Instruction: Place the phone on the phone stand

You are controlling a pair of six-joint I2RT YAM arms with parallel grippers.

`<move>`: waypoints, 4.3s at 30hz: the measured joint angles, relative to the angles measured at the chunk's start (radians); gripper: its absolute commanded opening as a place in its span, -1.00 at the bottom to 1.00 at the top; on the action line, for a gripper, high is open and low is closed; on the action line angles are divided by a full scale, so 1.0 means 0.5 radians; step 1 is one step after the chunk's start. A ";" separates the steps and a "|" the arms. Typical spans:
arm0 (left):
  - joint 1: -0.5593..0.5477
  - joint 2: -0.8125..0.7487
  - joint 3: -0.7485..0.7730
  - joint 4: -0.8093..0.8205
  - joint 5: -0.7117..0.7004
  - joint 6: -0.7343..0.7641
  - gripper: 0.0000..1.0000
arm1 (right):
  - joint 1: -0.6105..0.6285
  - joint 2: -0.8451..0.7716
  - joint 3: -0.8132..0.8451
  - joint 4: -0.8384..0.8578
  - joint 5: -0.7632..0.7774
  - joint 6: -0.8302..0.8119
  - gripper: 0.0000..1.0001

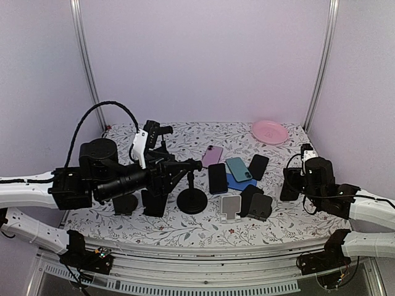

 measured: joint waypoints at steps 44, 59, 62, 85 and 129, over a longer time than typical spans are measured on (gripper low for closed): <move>0.028 -0.004 -0.002 -0.002 0.043 -0.003 0.35 | -0.193 0.233 -0.069 0.318 -0.120 0.043 -0.26; 0.029 -0.004 -0.002 -0.002 0.045 -0.003 0.34 | -0.193 0.270 -0.031 0.279 -0.124 0.199 -0.24; 0.029 -0.010 -0.005 -0.002 0.045 -0.003 0.35 | -0.193 0.278 -0.006 0.240 -0.124 0.220 -0.16; 0.030 -0.024 -0.034 -0.002 0.046 -0.004 0.35 | -0.204 0.304 0.098 0.053 -0.163 0.302 -0.11; 0.034 -0.043 -0.034 -0.003 0.053 -0.003 0.34 | -0.204 0.304 0.110 0.046 -0.143 0.327 -0.19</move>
